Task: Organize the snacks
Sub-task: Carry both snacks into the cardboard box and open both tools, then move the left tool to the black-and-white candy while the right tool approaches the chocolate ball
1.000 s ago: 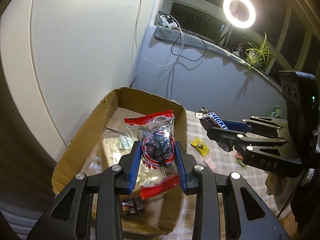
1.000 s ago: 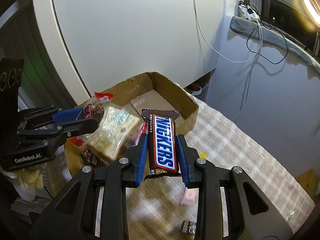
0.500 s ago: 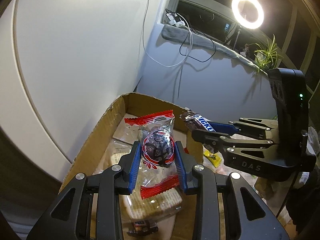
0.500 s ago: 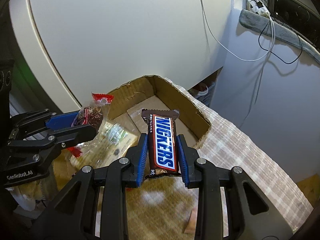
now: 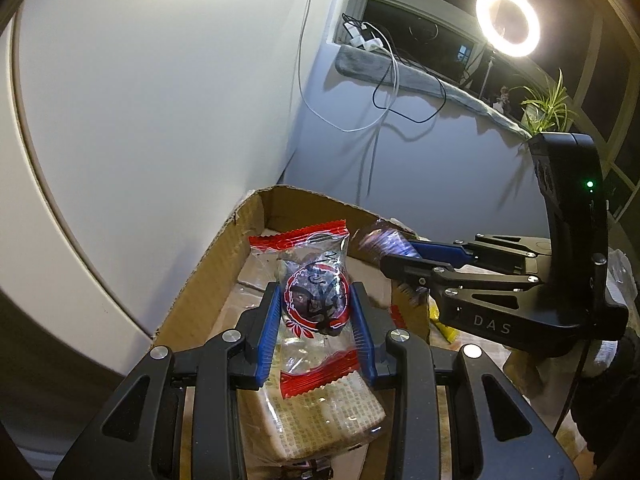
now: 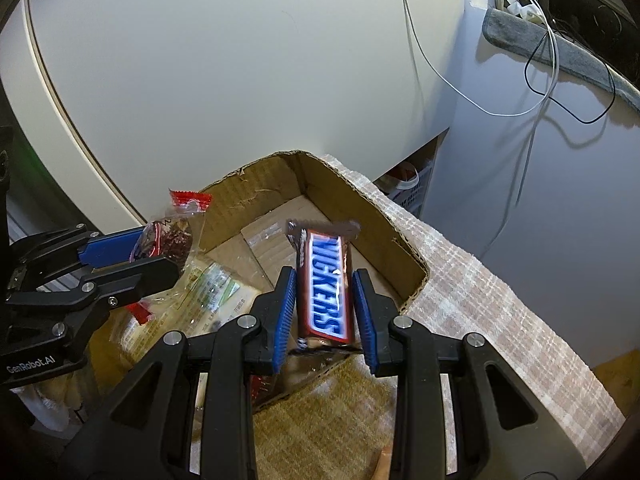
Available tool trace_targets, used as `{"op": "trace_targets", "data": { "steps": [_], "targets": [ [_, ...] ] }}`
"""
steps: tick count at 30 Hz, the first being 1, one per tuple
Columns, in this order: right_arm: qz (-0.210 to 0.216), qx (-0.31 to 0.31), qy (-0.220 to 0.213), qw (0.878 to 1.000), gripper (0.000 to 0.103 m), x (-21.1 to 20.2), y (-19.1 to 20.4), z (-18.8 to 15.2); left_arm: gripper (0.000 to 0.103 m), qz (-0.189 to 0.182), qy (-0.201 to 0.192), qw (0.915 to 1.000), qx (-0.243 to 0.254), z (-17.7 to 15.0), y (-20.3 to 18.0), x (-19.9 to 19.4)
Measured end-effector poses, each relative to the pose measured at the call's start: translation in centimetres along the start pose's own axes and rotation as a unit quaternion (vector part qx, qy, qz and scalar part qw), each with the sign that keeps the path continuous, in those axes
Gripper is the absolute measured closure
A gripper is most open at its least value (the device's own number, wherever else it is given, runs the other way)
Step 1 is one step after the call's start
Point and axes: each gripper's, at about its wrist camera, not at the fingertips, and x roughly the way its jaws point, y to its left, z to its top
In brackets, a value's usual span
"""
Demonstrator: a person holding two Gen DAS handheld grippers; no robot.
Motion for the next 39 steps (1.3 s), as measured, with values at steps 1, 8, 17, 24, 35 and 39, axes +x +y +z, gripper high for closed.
{"op": "trace_targets", "data": {
  "steps": [1, 8, 17, 24, 35, 39],
  "targets": [
    [-0.001, -0.001, -0.001, 1.0, 0.071, -0.1, 0.1, 0.0, 0.069, 0.001, 0.001, 1.0, 0.0, 0.0, 0.0, 0.0],
    [-0.015, -0.001, -0.014, 1.0, 0.042, -1.0, 0.1, 0.2, 0.066, 0.006, -0.006, 1.0, -0.002, 0.1, 0.3, -0.9],
    [-0.039, 0.006, -0.026, 0.999, 0.014, -2.8, -0.3, -0.4, 0.038, 0.018, -0.02, 0.9996, -0.004, -0.1, 0.4, -1.8],
    [-0.049, 0.019, -0.032, 0.998, 0.014, -5.3, -1.2, -1.6, 0.035, 0.014, -0.024, 0.9996, 0.001, -0.3, -0.5, -2.7],
    [-0.079, 0.039, -0.046, 0.995, 0.014, -11.2, -3.0, -6.8, 0.035, -0.02, -0.032, 0.9992, 0.015, -1.6, -3.8, -4.0],
    [-0.09, 0.059, -0.045, 0.993, 0.014, -13.4, -4.7, -9.4, 0.035, -0.037, -0.027, 0.9986, 0.027, -2.2, -5.8, -3.9]
  ]
}}
